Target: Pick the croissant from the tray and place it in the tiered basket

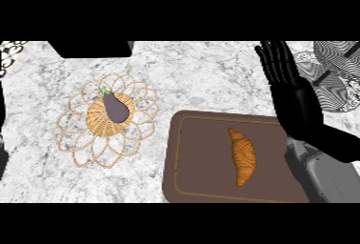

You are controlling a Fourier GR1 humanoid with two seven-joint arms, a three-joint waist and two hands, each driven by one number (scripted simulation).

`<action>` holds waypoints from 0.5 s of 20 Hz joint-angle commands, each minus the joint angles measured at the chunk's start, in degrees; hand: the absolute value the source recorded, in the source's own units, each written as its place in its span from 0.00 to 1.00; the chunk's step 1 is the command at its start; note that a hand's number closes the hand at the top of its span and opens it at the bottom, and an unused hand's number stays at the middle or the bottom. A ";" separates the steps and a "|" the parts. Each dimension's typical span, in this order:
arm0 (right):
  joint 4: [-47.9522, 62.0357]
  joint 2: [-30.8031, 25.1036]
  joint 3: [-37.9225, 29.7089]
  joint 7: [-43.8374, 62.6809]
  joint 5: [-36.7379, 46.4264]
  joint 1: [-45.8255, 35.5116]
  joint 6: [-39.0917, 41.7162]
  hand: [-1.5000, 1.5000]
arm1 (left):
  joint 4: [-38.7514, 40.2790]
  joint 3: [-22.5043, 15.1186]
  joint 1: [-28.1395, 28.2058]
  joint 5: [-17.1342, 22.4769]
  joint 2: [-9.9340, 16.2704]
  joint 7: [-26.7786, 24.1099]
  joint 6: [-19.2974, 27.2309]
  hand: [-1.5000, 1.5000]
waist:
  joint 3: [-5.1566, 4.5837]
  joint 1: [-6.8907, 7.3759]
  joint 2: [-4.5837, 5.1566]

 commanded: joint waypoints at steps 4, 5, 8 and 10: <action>-1.94 0.87 -2.43 9.36 3.88 9.62 -12.04 1.00 | 5.44 -3.48 6.26 -1.22 -1.04 6.33 -1.63 0.50 | -0.06 -1.15 1.92; -1.74 -0.04 -3.72 11.98 4.39 11.32 -14.12 1.00 | 6.54 -4.00 8.91 -1.32 -0.80 7.13 -2.23 0.50 | -0.12 -1.44 1.82; 7.37 -6.26 -9.65 13.93 12.28 18.53 -21.77 1.00 | 8.32 -2.82 11.37 -0.65 -0.89 7.33 -1.61 0.50 | -1.42 -6.89 4.21; 6.46 -2.58 -12.24 15.89 13.45 23.09 -30.36 0.00 | 9.68 -3.45 12.71 -0.11 -1.44 8.87 -2.20 0.50 | -0.65 -7.14 2.31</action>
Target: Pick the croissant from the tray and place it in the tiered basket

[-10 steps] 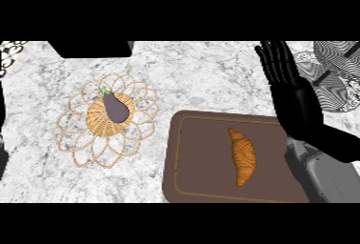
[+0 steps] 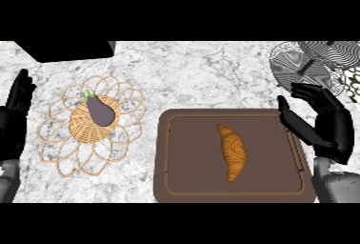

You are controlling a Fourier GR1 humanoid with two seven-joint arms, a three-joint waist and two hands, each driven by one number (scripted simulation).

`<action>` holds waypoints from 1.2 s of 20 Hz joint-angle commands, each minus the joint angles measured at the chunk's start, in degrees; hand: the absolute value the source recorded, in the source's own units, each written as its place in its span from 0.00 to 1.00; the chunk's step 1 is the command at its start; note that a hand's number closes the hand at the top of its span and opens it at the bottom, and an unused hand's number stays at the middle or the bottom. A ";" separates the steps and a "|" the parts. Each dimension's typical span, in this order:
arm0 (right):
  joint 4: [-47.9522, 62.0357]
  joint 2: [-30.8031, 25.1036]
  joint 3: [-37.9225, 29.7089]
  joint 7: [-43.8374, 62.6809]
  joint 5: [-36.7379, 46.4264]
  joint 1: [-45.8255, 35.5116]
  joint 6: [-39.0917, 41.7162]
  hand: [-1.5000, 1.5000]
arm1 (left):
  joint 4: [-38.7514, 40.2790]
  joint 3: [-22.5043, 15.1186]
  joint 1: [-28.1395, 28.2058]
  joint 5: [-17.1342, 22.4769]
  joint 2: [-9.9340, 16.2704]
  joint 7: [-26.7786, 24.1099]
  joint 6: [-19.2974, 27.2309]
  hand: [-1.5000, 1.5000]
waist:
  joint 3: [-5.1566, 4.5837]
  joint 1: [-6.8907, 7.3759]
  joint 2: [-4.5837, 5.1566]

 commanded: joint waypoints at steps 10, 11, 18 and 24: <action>-16.56 -10.71 8.57 28.72 24.61 27.10 -10.54 0.00 | 1.86 -3.78 2.80 -0.63 -2.09 3.08 -1.90 0.50 | -0.43 2.94 -0.30; -16.16 -12.65 10.17 30.80 26.22 27.25 -7.81 0.00 | 2.65 -4.17 2.45 -1.01 -2.31 2.92 -1.92 0.50 | -0.52 3.43 0.08; -29.30 -22.74 11.93 56.28 30.73 23.46 7.82 0.00 | 2.88 -5.16 0.10 -1.75 -2.56 2.87 -2.83 0.50 | -0.56 5.95 0.41; -34.53 -21.04 12.57 81.47 34.40 10.96 17.95 0.00 | 5.57 -6.22 -1.98 -2.38 -4.68 1.76 -3.20 0.50 | -0.21 7.59 0.63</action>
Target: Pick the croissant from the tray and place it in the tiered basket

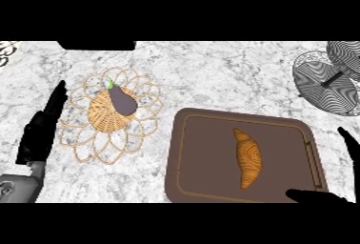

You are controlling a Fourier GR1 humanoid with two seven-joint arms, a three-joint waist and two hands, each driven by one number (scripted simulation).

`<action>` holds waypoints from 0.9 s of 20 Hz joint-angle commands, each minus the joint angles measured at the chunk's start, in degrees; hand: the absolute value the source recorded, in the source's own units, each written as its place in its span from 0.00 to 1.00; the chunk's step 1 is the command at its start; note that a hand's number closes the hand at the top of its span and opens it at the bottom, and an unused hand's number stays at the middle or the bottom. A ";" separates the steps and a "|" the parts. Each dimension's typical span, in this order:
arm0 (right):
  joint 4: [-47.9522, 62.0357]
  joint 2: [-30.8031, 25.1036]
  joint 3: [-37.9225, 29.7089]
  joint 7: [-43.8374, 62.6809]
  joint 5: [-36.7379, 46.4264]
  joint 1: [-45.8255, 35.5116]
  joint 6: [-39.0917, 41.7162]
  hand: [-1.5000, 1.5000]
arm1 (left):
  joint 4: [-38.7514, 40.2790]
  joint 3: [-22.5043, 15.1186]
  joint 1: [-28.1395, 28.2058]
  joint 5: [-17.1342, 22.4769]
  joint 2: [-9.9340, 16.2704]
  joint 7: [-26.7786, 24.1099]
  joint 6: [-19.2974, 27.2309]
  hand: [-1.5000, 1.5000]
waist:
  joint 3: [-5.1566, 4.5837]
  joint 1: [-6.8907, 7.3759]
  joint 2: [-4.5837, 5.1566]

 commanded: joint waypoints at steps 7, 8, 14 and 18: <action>3.66 8.09 3.16 22.94 0.18 -12.96 12.37 0.00 | 0.02 -0.70 -2.55 -0.37 -1.54 2.21 -0.39 0.50 | 0.28 1.50 0.00; 4.38 8.20 3.06 22.97 1.03 -12.86 13.34 0.00 | -0.54 -0.90 -1.84 -1.17 -0.74 2.21 -0.37 0.50 | 0.27 1.46 -0.15; 10.22 13.35 3.51 23.02 2.97 -14.74 16.38 0.00 | 1.70 1.09 -2.54 -0.01 -0.56 1.33 -1.24 0.50 | 0.26 0.74 -0.15; 10.66 17.15 3.69 23.02 5.48 -15.26 20.41 0.00 | 3.62 0.70 -2.26 -0.88 -1.79 0.85 -0.62 0.50 | 0.27 -0.32 -0.32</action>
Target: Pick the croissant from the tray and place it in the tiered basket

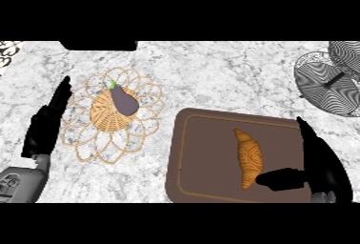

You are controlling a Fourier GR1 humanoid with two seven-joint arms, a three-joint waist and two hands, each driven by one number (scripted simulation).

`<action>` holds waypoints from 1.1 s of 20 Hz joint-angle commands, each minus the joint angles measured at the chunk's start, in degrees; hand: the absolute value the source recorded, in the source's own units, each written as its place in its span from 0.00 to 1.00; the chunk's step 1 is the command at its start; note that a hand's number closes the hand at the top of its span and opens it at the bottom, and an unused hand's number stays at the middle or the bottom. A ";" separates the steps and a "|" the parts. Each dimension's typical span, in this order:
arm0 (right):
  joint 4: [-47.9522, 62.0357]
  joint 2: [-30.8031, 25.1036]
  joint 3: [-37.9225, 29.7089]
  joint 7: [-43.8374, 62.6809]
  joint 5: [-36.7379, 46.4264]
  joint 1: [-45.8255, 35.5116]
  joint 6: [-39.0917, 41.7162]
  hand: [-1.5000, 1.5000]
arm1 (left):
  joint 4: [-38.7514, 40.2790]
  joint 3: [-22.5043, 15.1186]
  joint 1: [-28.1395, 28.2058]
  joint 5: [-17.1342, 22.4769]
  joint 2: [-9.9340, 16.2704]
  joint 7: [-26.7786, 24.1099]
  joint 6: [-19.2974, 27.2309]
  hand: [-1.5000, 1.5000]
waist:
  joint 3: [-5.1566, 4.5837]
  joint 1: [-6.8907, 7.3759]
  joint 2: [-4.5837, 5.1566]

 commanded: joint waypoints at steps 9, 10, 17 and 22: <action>3.96 11.53 1.54 13.70 13.52 -4.12 13.65 0.00 | 0.70 0.03 1.50 -0.57 -2.02 -1.80 0.20 0.50 | 0.00 -0.95 -0.27; 3.74 12.51 2.42 13.70 16.05 -1.81 12.78 0.00 | -1.09 0.85 3.11 -0.47 0.18 -1.63 -0.79 0.50 | 0.09 -0.68 -0.49; 5.90 21.91 -0.16 13.71 23.81 -4.42 18.30 0.00 | -0.76 2.10 2.71 0.33 0.28 -1.09 -1.90 0.50 | 0.19 -0.69 -0.30; 5.70 24.71 -0.95 13.70 25.28 -3.75 20.88 0.00 | 0.38 1.95 1.02 -1.37 -1.02 -1.43 -0.53 0.50 | 0.28 -1.17 -0.27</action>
